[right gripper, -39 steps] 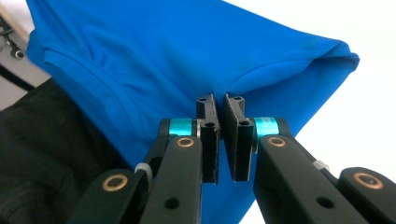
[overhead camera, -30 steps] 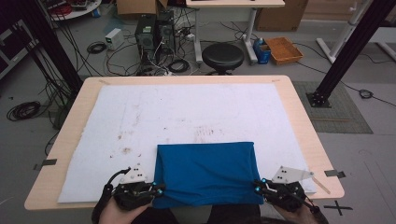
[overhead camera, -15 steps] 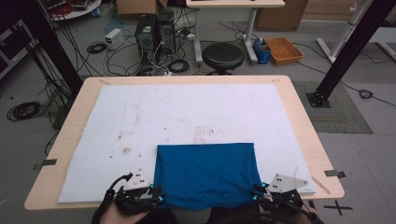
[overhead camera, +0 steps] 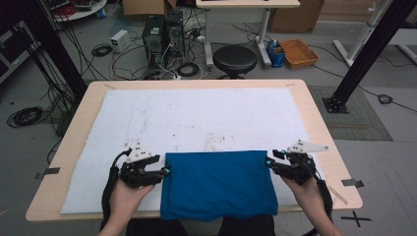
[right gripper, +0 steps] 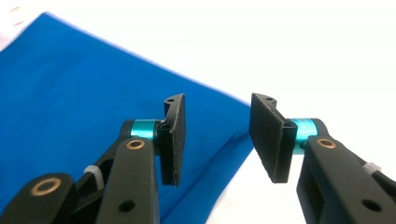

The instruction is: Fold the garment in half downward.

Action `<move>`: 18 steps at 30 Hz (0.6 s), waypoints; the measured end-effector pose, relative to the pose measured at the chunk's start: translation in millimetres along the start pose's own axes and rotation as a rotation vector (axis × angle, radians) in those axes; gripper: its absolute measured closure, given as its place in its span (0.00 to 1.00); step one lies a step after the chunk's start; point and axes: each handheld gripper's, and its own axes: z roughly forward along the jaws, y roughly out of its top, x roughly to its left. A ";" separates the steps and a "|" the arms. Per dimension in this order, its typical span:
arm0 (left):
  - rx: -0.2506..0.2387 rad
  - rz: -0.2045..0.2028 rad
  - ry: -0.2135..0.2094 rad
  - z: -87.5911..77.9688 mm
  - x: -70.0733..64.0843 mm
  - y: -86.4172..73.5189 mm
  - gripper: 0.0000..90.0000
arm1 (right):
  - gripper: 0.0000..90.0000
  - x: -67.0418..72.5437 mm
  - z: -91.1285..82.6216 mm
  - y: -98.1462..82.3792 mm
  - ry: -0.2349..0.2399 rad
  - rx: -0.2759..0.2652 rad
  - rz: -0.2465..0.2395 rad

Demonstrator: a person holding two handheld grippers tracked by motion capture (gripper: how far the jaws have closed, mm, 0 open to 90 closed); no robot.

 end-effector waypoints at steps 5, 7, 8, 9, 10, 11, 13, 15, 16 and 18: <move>0.021 -0.056 0.019 31.7 23.8 9.3 0.48 | 0.61 -20.0 33.9 11.9 -0.029 0.036 0.077; 0.046 -0.061 0.046 41.4 28.4 9.4 0.48 | 0.61 -24.2 45.3 12.3 -0.022 0.059 0.103; 0.058 -0.067 0.045 45.1 30.0 8.7 0.48 | 0.60 -25.0 50.1 11.9 -0.023 0.075 0.110; 0.073 -0.067 0.043 48.0 31.0 7.8 0.48 | 0.60 -25.5 54.0 11.4 -0.029 0.090 0.108; 0.082 -0.065 0.038 50.2 31.1 6.6 0.50 | 0.60 -26.3 57.3 10.5 -0.029 0.100 0.109; 0.087 -0.063 0.034 51.8 30.6 5.6 0.52 | 0.61 -26.4 59.8 9.4 -0.037 0.113 0.113; 0.100 -0.050 0.030 53.3 29.0 4.4 0.57 | 0.63 -27.7 64.4 7.4 -0.036 0.129 0.121; 0.106 -0.043 0.025 54.7 27.5 3.6 0.66 | 0.71 -27.8 67.7 5.4 -0.036 0.152 0.113; 0.113 -0.048 0.024 55.8 26.8 2.7 0.68 | 0.74 -27.6 68.8 4.1 -0.037 0.158 0.109; 0.112 -0.040 0.037 57.2 25.2 -0.1 0.73 | 0.80 -27.2 69.8 1.7 -0.044 0.160 0.092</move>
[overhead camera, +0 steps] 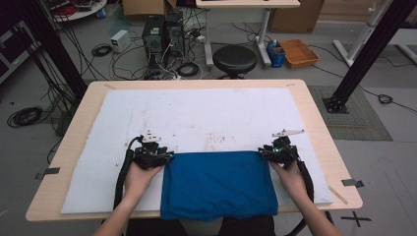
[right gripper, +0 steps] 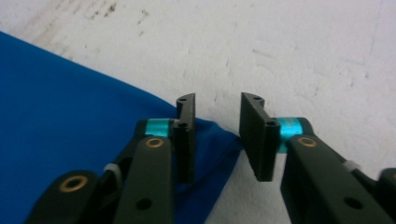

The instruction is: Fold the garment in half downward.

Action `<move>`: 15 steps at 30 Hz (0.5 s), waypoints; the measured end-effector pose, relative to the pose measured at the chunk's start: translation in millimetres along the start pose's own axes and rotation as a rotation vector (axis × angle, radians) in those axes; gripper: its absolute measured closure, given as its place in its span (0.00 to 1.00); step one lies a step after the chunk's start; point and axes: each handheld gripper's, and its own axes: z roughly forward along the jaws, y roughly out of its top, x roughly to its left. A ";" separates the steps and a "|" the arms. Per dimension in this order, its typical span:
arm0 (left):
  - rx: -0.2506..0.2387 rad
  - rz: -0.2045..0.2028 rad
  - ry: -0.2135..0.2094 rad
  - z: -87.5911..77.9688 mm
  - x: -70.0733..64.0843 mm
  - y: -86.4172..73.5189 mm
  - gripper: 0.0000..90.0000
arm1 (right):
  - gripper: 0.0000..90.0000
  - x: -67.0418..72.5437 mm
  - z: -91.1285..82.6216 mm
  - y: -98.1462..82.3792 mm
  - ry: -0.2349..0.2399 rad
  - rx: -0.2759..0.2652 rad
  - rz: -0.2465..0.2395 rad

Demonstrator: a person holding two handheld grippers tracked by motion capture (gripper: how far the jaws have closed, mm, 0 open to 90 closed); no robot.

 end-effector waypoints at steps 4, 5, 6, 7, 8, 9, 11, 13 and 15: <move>-0.012 0.021 -0.005 -0.9 -2.1 -2.0 0.91 | 0.93 -1.5 -2.1 -1.9 0.011 -0.003 -0.006; -0.017 0.025 -0.004 -1.0 -2.7 -2.0 0.93 | 0.94 -1.4 -2.7 -2.4 0.014 -0.003 -0.006; -0.018 0.034 -0.002 -1.2 -2.8 -1.7 0.95 | 0.95 -1.3 -2.9 -2.5 0.016 -0.005 -0.010; -0.017 0.037 -0.005 -1.4 -2.5 -1.5 0.96 | 0.95 -1.1 -3.2 -2.2 0.018 -0.012 -0.019; -0.021 0.032 -0.004 -1.7 -2.2 -1.2 0.96 | 0.95 -0.9 -3.9 -1.5 0.017 -0.013 -0.019; -0.025 0.040 0.000 -2.2 -1.4 -0.7 0.96 | 0.96 -1.4 -4.1 -0.1 0.018 -0.012 -0.017; -0.031 0.046 0.001 -2.5 0.9 1.7 0.96 | 0.96 -2.1 -4.9 4.0 0.021 -0.020 -0.017; -0.045 0.047 0.014 -1.6 4.2 6.5 0.97 | 0.96 -3.0 -5.1 9.7 0.024 -0.036 -0.026; -0.050 0.052 0.025 0.2 7.0 12.4 0.97 | 0.96 -3.4 -3.4 17.4 0.027 -0.048 -0.037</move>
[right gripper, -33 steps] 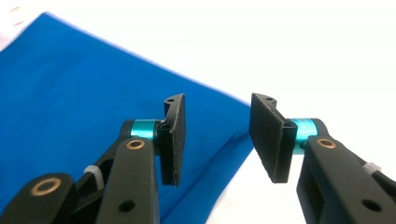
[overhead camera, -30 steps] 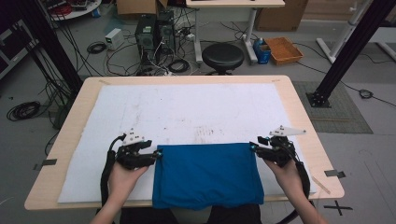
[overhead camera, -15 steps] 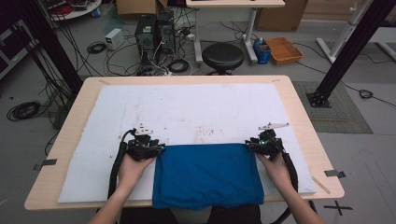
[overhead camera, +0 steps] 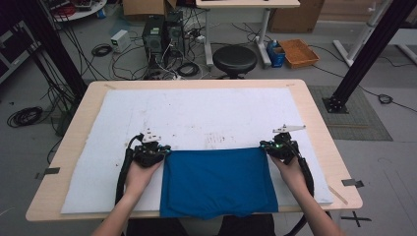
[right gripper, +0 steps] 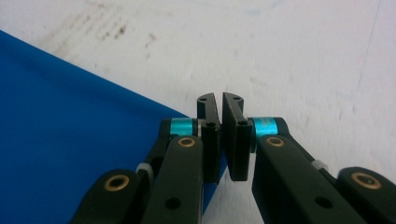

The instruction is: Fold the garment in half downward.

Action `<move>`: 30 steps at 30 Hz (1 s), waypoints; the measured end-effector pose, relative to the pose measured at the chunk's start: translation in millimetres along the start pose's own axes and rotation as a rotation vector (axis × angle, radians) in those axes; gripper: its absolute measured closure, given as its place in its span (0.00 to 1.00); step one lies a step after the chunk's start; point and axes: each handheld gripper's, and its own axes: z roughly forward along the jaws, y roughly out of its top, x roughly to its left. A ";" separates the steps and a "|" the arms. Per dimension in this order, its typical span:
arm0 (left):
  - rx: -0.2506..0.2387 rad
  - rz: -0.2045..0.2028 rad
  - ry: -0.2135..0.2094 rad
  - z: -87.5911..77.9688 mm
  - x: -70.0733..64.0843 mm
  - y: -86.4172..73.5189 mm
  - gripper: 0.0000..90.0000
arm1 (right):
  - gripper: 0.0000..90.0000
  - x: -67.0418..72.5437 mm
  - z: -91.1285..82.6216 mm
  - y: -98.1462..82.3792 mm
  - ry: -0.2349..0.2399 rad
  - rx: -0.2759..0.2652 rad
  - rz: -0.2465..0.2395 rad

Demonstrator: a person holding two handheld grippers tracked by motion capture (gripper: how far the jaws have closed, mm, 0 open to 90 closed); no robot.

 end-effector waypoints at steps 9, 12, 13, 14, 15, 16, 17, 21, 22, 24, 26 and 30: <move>-0.017 0.038 0.063 16.9 21.9 24.7 0.97 | 0.96 -12.2 23.6 30.7 0.001 -0.023 -0.031; -0.020 0.043 0.067 22.9 26.3 26.9 0.96 | 0.96 -16.3 30.1 35.8 -0.003 -0.028 -0.028; -0.017 0.043 0.069 24.2 27.6 27.6 0.96 | 0.96 -17.9 32.0 36.4 -0.003 -0.030 -0.025; -0.019 0.037 0.071 25.4 28.7 28.3 0.96 | 0.96 -19.5 34.0 36.2 -0.006 -0.028 -0.021; -0.020 0.037 0.068 26.1 30.0 28.8 0.96 | 0.96 -20.5 35.9 35.6 -0.013 -0.019 -0.013; -0.021 0.038 0.068 27.0 30.6 29.2 0.96 | 0.96 -21.7 37.4 35.0 -0.017 -0.013 -0.013; -0.018 0.038 0.068 27.7 30.4 29.4 0.96 | 0.95 -22.2 38.0 34.5 -0.017 -0.010 -0.010; -0.020 0.041 0.073 28.6 30.7 29.4 0.94 | 0.86 -21.6 36.1 35.0 -0.026 -0.026 -0.012; -0.021 0.038 0.088 28.0 31.1 29.5 0.86 | 0.78 -22.1 35.3 35.2 -0.029 -0.029 -0.010; -0.033 0.010 0.097 25.0 32.9 29.7 0.68 | 0.71 -23.1 32.5 34.8 -0.037 -0.038 0.003; -0.051 -0.001 0.100 19.3 33.7 30.2 0.58 | 0.61 -23.9 28.1 34.8 -0.035 -0.056 0.012; -0.093 0.004 0.090 -2.3 31.4 30.5 0.48 | 0.49 -20.1 12.1 35.1 -0.037 -0.102 0.003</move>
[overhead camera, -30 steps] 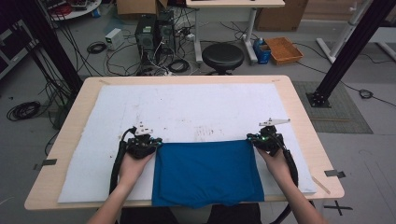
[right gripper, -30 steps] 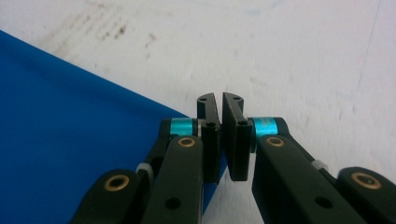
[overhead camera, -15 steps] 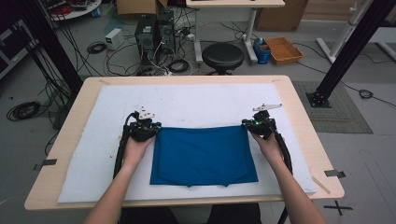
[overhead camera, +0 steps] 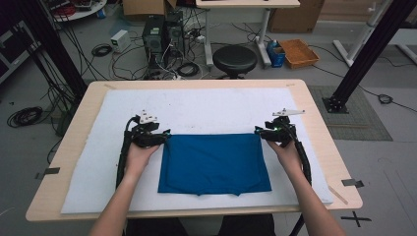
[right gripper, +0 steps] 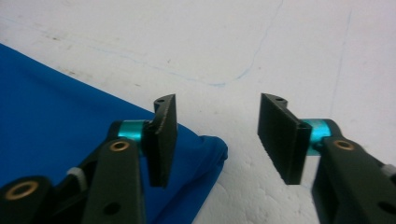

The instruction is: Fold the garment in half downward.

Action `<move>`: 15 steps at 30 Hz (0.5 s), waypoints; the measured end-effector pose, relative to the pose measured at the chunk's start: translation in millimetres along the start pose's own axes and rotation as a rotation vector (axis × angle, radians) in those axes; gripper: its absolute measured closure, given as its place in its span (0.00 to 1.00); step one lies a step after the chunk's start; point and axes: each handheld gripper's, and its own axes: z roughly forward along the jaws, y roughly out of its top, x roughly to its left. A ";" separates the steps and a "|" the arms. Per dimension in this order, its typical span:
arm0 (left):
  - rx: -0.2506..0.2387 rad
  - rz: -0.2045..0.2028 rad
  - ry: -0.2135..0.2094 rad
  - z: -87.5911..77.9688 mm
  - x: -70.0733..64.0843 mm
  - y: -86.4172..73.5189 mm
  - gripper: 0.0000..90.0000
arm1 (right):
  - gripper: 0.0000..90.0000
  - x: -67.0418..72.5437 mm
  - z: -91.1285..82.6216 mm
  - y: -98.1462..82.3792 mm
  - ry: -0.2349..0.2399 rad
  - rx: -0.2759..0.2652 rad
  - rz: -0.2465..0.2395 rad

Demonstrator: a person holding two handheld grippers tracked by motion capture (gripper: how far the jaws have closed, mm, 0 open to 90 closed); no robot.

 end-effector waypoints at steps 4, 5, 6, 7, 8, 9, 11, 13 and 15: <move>-0.054 -0.011 -0.046 -27.6 -1.1 -4.6 0.45 | 0.45 7.4 -19.4 0.3 0.044 -0.039 -0.037; -0.068 -0.018 -0.063 -33.6 -0.7 -6.9 0.45 | 0.45 8.6 -24.6 -0.1 0.058 -0.048 -0.042; -0.082 -0.022 -0.076 -39.0 0.4 -9.1 0.45 | 0.44 10.0 -29.4 -0.5 0.064 -0.058 -0.046; -0.099 -0.031 -0.100 -43.3 1.8 -10.8 0.45 | 0.43 11.2 -34.3 -1.3 0.072 -0.073 -0.049; -0.110 -0.041 -0.121 -47.6 3.8 -11.7 0.45 | 0.43 12.0 -38.5 -2.3 0.078 -0.092 -0.058; -0.123 -0.049 -0.132 -51.5 5.0 -12.2 0.45 | 0.43 12.6 -41.7 -3.1 0.088 -0.102 -0.061; -0.148 -0.031 -0.137 -59.1 5.7 -12.7 0.45 | 0.43 12.4 -46.2 -5.0 0.101 -0.116 -0.055; -0.185 0.015 -0.152 -64.5 4.7 -14.0 0.43 | 0.42 9.9 -48.9 -6.7 0.102 -0.120 -0.057; -0.216 0.035 -0.163 -68.1 2.6 -16.2 0.43 | 0.42 6.0 -51.4 -7.3 0.100 -0.129 -0.043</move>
